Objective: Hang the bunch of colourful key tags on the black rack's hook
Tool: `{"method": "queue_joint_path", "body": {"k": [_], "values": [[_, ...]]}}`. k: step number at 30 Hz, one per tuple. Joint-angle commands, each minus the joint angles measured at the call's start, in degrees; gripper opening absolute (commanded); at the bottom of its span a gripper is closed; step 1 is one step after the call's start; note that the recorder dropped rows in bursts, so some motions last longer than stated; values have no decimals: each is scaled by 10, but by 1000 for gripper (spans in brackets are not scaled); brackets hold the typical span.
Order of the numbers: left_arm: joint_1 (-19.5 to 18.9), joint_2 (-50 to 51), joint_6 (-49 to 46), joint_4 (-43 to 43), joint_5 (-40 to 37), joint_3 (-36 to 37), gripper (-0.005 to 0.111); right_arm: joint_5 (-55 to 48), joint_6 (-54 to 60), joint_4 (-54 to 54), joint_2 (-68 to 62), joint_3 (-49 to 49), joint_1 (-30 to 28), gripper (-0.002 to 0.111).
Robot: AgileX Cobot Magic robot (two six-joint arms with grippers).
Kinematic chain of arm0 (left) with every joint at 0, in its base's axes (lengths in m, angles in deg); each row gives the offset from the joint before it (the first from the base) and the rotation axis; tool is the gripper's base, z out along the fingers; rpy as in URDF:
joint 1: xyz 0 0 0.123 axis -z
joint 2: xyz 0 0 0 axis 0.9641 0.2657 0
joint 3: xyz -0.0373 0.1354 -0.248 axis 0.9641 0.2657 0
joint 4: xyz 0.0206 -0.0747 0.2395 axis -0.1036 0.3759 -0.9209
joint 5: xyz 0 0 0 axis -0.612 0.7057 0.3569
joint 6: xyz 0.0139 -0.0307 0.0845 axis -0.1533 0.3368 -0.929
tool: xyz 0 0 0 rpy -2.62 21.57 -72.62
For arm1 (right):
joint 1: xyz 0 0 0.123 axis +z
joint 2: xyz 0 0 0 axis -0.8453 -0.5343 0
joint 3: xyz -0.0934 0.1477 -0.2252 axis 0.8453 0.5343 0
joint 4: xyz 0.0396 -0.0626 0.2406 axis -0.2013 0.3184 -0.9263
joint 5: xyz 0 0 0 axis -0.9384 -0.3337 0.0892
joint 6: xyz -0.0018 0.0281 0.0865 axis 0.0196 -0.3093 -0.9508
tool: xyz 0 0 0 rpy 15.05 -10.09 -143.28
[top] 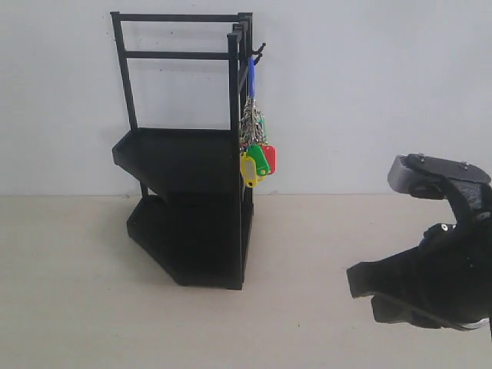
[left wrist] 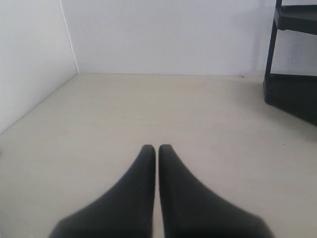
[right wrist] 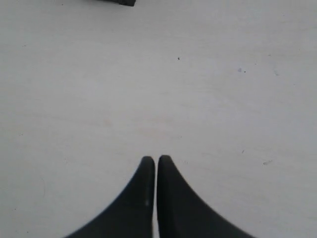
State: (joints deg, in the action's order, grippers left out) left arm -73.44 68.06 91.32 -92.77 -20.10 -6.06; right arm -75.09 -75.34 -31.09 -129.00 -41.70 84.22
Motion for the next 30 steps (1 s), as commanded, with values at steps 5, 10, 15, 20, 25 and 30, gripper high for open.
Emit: {"method": "queue_joint_path", "body": {"k": [5,10,15,20,25,30], "values": [[1,2,3,0,2,-1,4,136,2,-6,7,96,-3,1],[1,2,3,0,2,-1,4,215,2,-16,61,172,-3,1],[1,2,3,0,2,-1,4,283,2,-15,212,258,-3,1],[1,2,3,0,2,-1,4,319,1,-16,381,340,-21,1],[1,2,3,0,2,-1,4,327,-1,-16,505,406,-83,1],[1,2,3,0,2,-1,4,362,-1,-16,600,446,-142,1]]}}
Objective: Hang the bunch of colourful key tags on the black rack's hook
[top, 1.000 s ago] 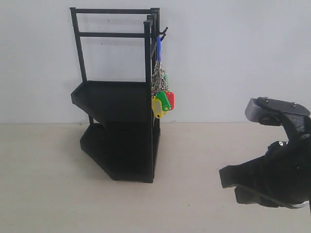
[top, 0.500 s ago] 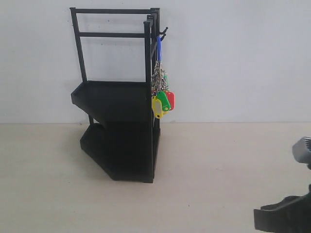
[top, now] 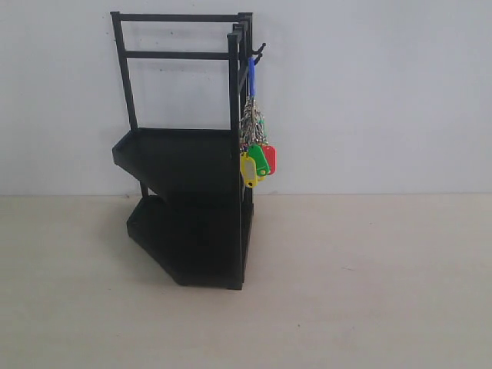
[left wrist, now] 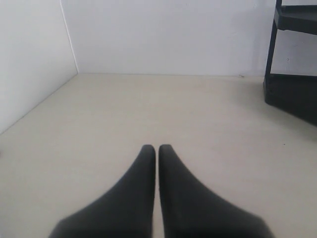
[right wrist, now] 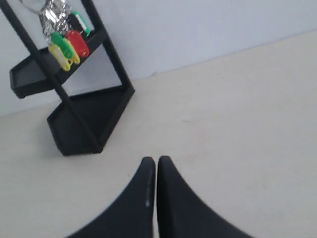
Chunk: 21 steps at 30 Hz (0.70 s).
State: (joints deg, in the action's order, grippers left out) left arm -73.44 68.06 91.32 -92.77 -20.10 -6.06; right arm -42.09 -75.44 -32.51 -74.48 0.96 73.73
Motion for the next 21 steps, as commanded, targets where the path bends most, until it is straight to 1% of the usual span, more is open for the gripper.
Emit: {"method": "queue_joint_path", "body": {"k": [1,7,11,16,21], "values": [[1,2,3,0,2,-1,4,32,2,-1,68,19,-49,1],[1,2,3,0,2,-1,4,-3,2,0,115,19,-118,1],[1,2,3,0,2,-1,4,-43,7,2,145,19,-147,1],[1,2,3,0,2,-1,4,-69,31,2,145,19,-151,1],[1,2,3,0,2,-1,4,-105,82,6,145,19,-149,1]]}}
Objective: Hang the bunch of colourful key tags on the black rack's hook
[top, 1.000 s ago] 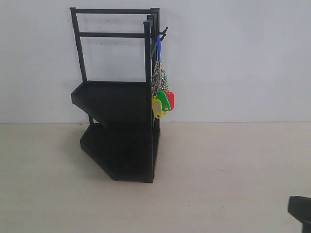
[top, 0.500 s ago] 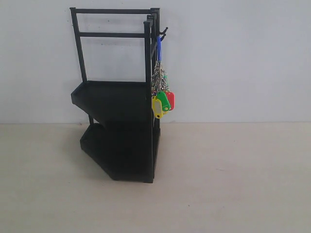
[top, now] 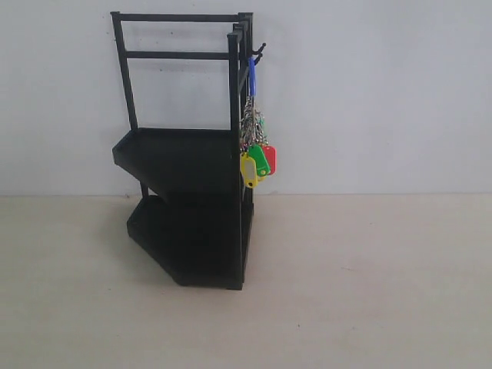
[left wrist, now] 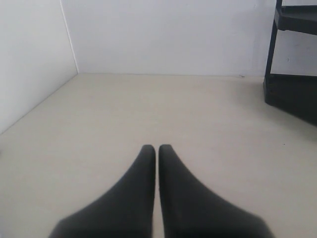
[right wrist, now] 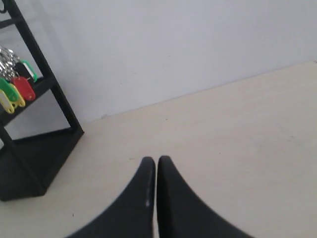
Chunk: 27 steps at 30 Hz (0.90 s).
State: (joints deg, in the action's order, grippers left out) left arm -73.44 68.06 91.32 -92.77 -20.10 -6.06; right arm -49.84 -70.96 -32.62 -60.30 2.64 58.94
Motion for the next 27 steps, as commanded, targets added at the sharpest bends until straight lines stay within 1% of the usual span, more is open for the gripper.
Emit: {"method": "queue_joint_path", "body": {"k": [1,5,10,12,14,16,19,20,27], "values": [[1,2,3,0,2,-1,4,-35,37,7,3,2,-1,1],[1,2,3,0,2,-1,4,-52,31,-13,3,2,-1,1],[1,2,3,0,2,-1,4,-41,31,-63,3,2,-1,1],[1,2,3,0,2,-1,4,-35,25,-63,3,2,-1,1],[1,2,3,0,2,-1,4,-36,18,-29,3,2,-1,1],[1,2,3,0,2,-1,4,-45,9,27,3,2,-1,1],[1,2,3,0,2,-1,4,-67,-36,138,3,2,-1,1],[1,2,3,0,2,-1,4,-81,-49,159,3,2,-1,1],[1,2,3,0,2,-1,4,-84,-75,167,3,2,-1,1]]}}
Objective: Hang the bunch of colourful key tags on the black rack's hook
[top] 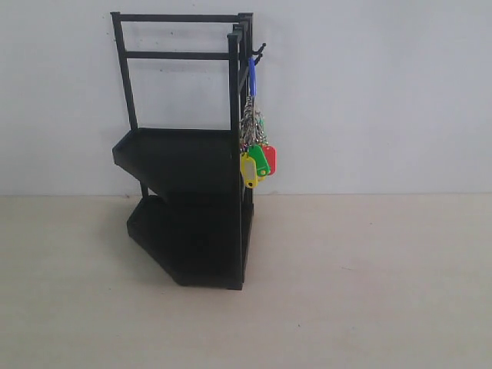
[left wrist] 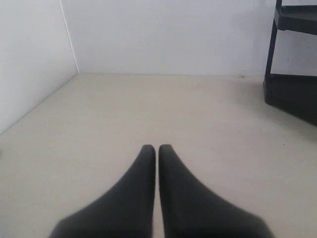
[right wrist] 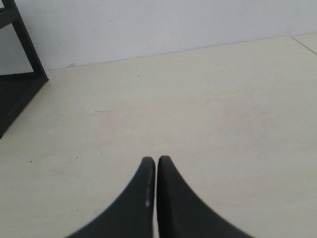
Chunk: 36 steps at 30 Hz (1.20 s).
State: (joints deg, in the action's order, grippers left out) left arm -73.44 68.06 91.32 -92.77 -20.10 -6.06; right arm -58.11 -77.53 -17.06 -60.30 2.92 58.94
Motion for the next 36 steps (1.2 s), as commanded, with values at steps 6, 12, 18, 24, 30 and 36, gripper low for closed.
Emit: {"method": "queue_joint_path", "body": {"k": [6,12,18,24,30,36], "values": [[1,2,3,0,2,-1,4,-1,-7,40,3,0,-1,1],[1,2,3,0,2,-1,4,1,-7,39,3,0,-1,1],[1,2,3,0,2,-1,4,1,-7,39,3,0,-1,1],[1,2,3,0,2,-1,4,1,-7,39,3,0,-1,1],[1,2,3,0,2,-1,4,1,-7,39,3,0,-1,1],[1,2,3,0,2,-1,4,1,-7,39,3,0,-1,1]]}}
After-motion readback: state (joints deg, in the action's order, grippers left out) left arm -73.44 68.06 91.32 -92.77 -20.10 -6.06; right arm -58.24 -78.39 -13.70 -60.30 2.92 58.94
